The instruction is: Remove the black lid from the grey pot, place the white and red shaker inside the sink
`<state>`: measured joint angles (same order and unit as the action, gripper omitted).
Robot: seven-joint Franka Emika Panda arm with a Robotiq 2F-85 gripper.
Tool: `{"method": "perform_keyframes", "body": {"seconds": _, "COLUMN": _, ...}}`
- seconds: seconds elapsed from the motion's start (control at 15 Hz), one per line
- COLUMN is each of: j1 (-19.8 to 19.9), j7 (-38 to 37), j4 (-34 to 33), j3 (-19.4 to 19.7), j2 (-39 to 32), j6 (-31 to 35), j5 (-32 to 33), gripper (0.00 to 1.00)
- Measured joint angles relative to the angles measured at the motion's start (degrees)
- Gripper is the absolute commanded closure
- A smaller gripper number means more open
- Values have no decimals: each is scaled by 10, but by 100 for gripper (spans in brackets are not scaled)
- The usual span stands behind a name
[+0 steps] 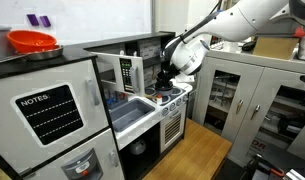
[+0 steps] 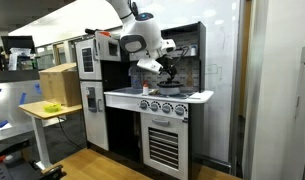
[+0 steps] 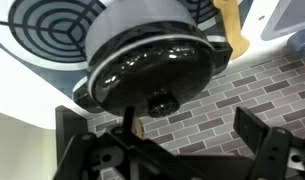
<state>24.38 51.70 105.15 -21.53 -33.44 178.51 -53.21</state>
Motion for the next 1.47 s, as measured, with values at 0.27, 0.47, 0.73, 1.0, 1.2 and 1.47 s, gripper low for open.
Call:
{"method": "perform_keyframes", "body": {"seconds": 0.27, "j1": -4, "j7": -43, "j4": 22, "j3": 33, "j2": 28, "j6": -28, "j5": 8, "gripper": 0}}
{"method": "perform_keyframes", "body": {"seconds": 0.47, "j1": -15, "j7": -92, "j4": 37, "j3": 70, "j2": 60, "j6": -82, "j5": 40, "gripper": 0}}
{"method": "perform_keyframes", "body": {"seconds": 0.73, "j1": -28, "j7": -194, "j4": 48, "j3": 121, "j2": 125, "j6": -234, "j5": 127, "gripper": 0}}
{"method": "perform_keyframes", "body": {"seconds": 1.0, "j1": -29, "j7": -280, "j4": 34, "j3": 147, "j2": 179, "j6": -427, "j5": 192, "gripper": 0}}
{"method": "perform_keyframes", "body": {"seconds": 1.2, "j1": -40, "j7": -307, "j4": -1, "j3": 171, "j2": 190, "j6": -554, "j5": 216, "gripper": 0}}
{"method": "perform_keyframes", "body": {"seconds": 1.47, "j1": -50, "j7": -301, "j4": -10, "j3": 181, "j2": 188, "j6": -586, "j5": 216, "gripper": 0}}
